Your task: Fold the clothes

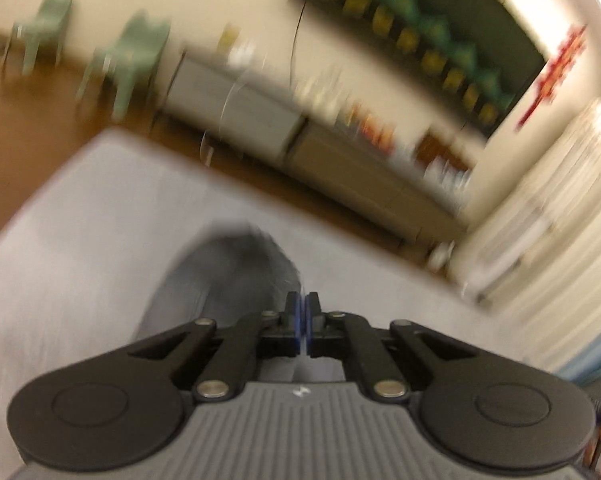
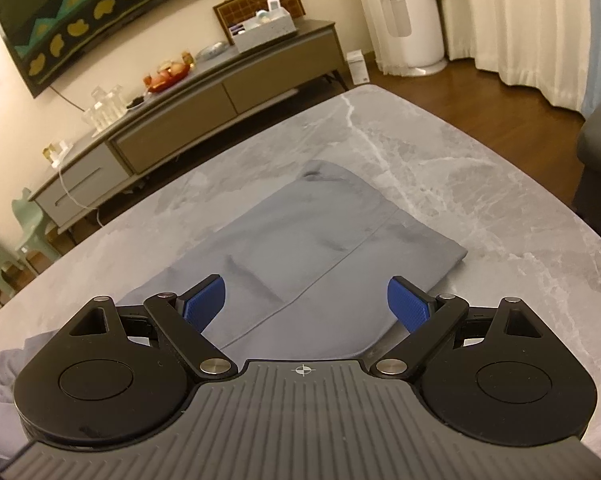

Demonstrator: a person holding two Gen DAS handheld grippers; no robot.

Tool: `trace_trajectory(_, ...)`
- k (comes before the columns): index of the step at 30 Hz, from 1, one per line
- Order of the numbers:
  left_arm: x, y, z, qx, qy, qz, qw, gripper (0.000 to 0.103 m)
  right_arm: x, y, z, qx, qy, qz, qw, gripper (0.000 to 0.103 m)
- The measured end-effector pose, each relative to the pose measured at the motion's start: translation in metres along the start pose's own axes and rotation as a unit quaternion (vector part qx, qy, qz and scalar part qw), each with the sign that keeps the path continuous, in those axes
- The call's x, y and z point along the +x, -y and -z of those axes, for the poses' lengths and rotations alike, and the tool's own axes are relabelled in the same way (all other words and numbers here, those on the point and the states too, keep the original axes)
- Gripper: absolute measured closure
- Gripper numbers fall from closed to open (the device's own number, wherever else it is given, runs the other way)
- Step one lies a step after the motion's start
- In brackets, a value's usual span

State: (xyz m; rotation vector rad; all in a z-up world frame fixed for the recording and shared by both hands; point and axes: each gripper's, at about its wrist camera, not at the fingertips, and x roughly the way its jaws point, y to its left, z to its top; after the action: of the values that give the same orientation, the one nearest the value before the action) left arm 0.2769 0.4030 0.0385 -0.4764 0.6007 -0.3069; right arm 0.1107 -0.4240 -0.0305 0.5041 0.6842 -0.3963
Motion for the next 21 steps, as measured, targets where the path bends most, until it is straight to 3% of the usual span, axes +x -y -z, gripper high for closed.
trace_trajectory(2,-0.001,0.001,-0.021,-0.010,0.062,-0.024,0.9977,0.101,0.000,0.000,0.000,0.001,0.001,0.003,1.000,0.012)
trace_trajectory(4,0.015,-0.006,-0.034,-0.022,0.079,-0.107,0.9908,0.101,0.000,-0.001,0.000,0.001,0.002,0.006,1.000,0.012)
trace_trajectory(7,0.055,-0.023,-0.025,-0.019,0.004,-0.231,0.9728,0.099,0.001,0.000,0.000,-0.004,0.001,0.009,1.000,0.012)
trace_trajectory(9,0.054,-0.022,-0.009,-0.008,-0.001,-0.258,0.9660,0.095,0.001,0.000,0.000,-0.010,-0.001,0.009,1.000,0.012)
trace_trajectory(10,0.045,-0.019,-0.002,-0.009,0.010,-0.257,0.9664,0.085,0.000,-0.001,0.000,-0.014,0.000,0.007,1.000,0.012)
trace_trajectory(13,0.004,-0.004,0.013,-0.013,0.065,-0.241,0.9681,0.071,0.000,-0.003,-0.002,-0.028,0.004,0.004,1.000,0.012)
trace_trajectory(15,-0.022,0.014,0.024,-0.004,0.086,-0.211,0.9738,0.059,0.000,-0.002,-0.003,-0.029,0.005,0.002,1.000,0.010)
trace_trajectory(17,-0.027,0.031,0.036,0.009,0.061,-0.161,0.9850,0.049,0.005,-0.001,-0.006,-0.029,0.006,0.011,1.000,0.008)
trace_trajectory(18,-0.026,0.039,0.043,0.015,0.035,-0.138,0.9897,0.049,0.009,-0.001,-0.008,-0.030,0.007,0.029,0.999,0.007)
trace_trajectory(21,0.000,0.060,0.069,0.043,-0.038,-0.107,0.9926,0.049,0.027,0.003,-0.006,-0.034,-0.012,0.076,0.996,0.007)
